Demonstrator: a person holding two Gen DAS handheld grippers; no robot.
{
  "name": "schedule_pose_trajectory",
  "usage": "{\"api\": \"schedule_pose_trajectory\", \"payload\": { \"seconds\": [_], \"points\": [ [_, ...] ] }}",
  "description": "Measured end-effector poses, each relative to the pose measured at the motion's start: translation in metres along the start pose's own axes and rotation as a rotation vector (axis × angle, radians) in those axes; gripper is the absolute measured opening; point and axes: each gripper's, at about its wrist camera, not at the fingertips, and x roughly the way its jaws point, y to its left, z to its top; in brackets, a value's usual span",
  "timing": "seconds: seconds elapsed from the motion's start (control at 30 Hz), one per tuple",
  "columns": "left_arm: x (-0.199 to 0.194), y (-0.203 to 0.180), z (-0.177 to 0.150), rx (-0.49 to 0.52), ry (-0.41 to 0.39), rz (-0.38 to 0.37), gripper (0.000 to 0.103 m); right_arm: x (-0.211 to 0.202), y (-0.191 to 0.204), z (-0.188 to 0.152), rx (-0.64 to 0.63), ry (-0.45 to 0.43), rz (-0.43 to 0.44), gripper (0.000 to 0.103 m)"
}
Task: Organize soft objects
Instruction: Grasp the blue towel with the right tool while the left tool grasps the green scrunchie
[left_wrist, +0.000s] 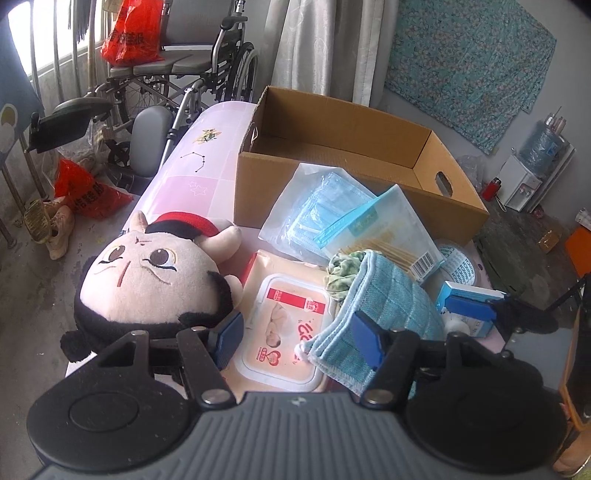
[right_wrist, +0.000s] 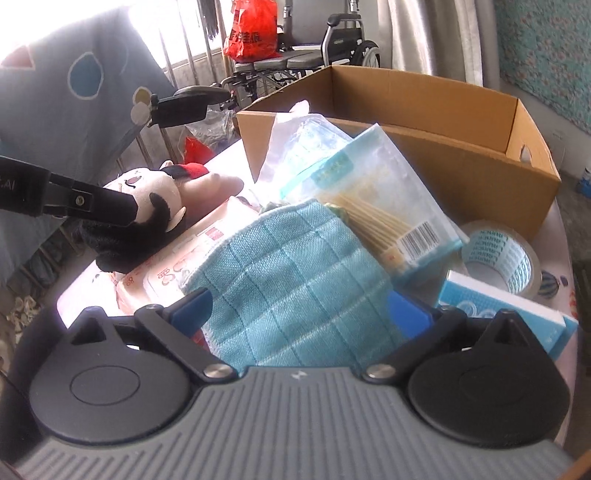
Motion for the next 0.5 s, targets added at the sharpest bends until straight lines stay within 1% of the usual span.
{"api": "schedule_pose_trajectory", "payload": {
  "seconds": [0.07, 0.13, 0.2, 0.27, 0.3, 0.37, 0.4, 0.5],
  "points": [
    [0.004, 0.000, 0.001, -0.010, 0.005, -0.020, 0.061, 0.008, 0.001, 0.002, -0.038, -0.011, -0.013, 0.102],
    [0.009, -0.002, 0.001, -0.013, 0.010, -0.043, 0.060, 0.020, -0.001, 0.001, -0.058, 0.020, -0.002, 0.101],
    [0.013, -0.006, 0.002, -0.002, 0.014, -0.053, 0.060, 0.027, -0.002, -0.001, -0.069, 0.045, -0.004, 0.098],
    [0.016, -0.009, 0.003, 0.008, 0.015, -0.057, 0.060, 0.029, -0.001, -0.004, -0.075, 0.050, -0.031, 0.084],
    [0.017, -0.010, 0.003, 0.011, 0.015, -0.061, 0.060, 0.027, 0.000, -0.005, -0.079, 0.044, -0.037, 0.080],
    [0.019, -0.011, 0.003, 0.009, 0.016, -0.069, 0.060, 0.024, 0.001, -0.006, -0.091, 0.035, -0.052, 0.065],
    [0.020, -0.012, 0.003, 0.008, 0.015, -0.072, 0.060, 0.023, 0.002, -0.007, -0.095, 0.032, -0.058, 0.062],
    [0.019, -0.014, 0.004, 0.011, 0.009, -0.068, 0.060, 0.014, 0.003, -0.007, -0.101, 0.012, -0.056, 0.043]
  ]
}}
